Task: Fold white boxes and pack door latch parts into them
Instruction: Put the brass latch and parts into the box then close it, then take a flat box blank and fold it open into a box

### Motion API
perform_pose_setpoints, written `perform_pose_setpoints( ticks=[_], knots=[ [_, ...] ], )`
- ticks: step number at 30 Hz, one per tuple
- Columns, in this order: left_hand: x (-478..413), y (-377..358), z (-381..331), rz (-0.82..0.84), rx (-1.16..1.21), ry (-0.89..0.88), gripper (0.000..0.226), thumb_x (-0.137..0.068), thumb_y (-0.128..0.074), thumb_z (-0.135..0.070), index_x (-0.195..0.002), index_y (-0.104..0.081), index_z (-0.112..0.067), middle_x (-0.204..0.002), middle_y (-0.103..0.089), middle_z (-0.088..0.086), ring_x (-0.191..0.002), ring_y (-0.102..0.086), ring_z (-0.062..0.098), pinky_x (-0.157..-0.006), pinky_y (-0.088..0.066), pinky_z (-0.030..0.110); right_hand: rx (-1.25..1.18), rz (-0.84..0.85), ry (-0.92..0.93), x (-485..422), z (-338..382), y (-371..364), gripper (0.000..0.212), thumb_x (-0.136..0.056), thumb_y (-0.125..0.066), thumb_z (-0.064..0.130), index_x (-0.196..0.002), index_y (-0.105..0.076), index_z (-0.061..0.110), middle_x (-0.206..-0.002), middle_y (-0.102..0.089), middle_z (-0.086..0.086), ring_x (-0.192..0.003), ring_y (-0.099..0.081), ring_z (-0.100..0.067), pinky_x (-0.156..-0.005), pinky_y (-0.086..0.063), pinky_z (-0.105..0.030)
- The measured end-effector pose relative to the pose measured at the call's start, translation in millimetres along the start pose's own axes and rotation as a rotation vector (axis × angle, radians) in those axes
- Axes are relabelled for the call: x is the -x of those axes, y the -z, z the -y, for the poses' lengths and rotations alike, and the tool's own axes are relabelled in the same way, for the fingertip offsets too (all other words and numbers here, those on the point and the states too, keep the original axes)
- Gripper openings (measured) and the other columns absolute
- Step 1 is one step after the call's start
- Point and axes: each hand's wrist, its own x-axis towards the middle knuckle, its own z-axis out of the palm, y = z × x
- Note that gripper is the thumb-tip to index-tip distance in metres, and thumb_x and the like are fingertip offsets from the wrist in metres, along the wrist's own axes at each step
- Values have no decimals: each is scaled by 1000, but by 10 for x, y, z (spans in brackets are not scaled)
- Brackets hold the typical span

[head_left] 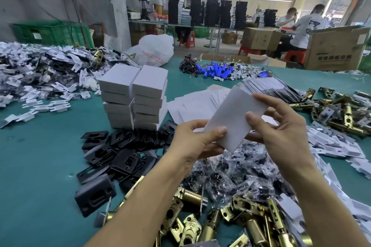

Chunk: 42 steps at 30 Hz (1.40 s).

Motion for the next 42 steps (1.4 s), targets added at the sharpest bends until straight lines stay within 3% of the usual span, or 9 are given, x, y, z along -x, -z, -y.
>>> perform_pose_setpoints(
  ticks=[6, 9, 13, 18, 25, 30, 37, 39, 42],
  knots=[
    [-12, -36, -66, 138, 61, 38, 50, -68, -79, -29, -105, -65, 2, -80, -76, 10, -59, -71, 17, -51, -57, 21, -59, -62, -70, -15, 43, 0, 45, -76, -68, 34, -119, -62, 48, -114, -62, -1, -86, -72, -11, -64, -60, -30],
    [-13, -58, -123, 139, 31, -6, 43, -75, -77, -31, -102, -66, 1, -76, -75, 9, -53, -68, 13, -50, -56, 19, -132, -53, -114, -25, 44, -8, 58, -76, -66, 34, -129, -52, 52, -107, -69, 5, -93, -72, -15, -69, -61, -33],
    [-65, -23, -377, -86, 57, -173, 22, -92, -71, -22, -97, -63, -2, -61, -70, 3, -47, -62, 10, -46, -52, 16, -184, 13, -187, -9, 63, -26, 73, -76, -68, 34, -139, -37, 53, -124, -60, -6, -98, -73, -22, -75, -61, -36],
    [-120, 278, -736, -415, 187, -386, 25, -92, -73, -25, -92, -63, -2, -56, -69, 0, -47, -62, 10, -44, -51, 19, -109, 110, -281, 30, 31, -81, 34, -89, -66, 19, -116, -60, 40, -116, -65, -5, -90, -73, -19, -70, -62, -31],
    [-221, 822, -1101, -786, 330, -542, 28, -88, -78, -28, -92, -63, -5, -54, -68, -2, -48, -65, 10, -47, -53, 21, -48, 150, -324, 84, -4, -114, 25, -92, -64, 13, -113, -68, 26, -111, -69, -8, -89, -72, -25, -77, -61, -39],
    [-396, 1024, -1221, -903, 339, -530, 28, -86, -78, -30, -80, -62, -9, -64, -66, 3, -44, -62, 9, -48, -53, 22, -43, 193, -358, 90, -28, -124, 24, -92, -65, 12, -112, -69, 23, -107, -71, -10, -86, -72, -23, -70, -59, -29],
    [-579, 1121, -1152, -965, 275, -514, 31, -86, -79, -33, -73, -62, -12, -62, -64, 1, -40, -60, 6, -47, -53, 21, -32, 188, -366, 75, -54, -97, 22, -92, -65, 12, -110, -71, 24, -105, -72, -9, -89, -72, -28, -75, -59, -36],
    [-604, 1116, -1137, -955, 249, -505, 29, -87, -79, -33, -75, -62, -13, -67, -65, 2, -41, -60, 5, -47, -53, 21, -28, 189, -367, 74, -67, -94, 22, -92, -65, 12, -110, -71, 23, -105, -72, -9, -88, -72, -26, -74, -59, -35],
    [-616, 1108, -1143, -964, 255, -501, 26, -87, -79, -32, -96, -65, -12, -81, -67, 5, -43, -62, 6, -49, -55, 23, -24, 194, -372, 76, -77, -101, 22, -92, -64, 12, -110, -70, 24, -104, -73, -9, -86, -72, -24, -75, -59, -35]
  ],
)
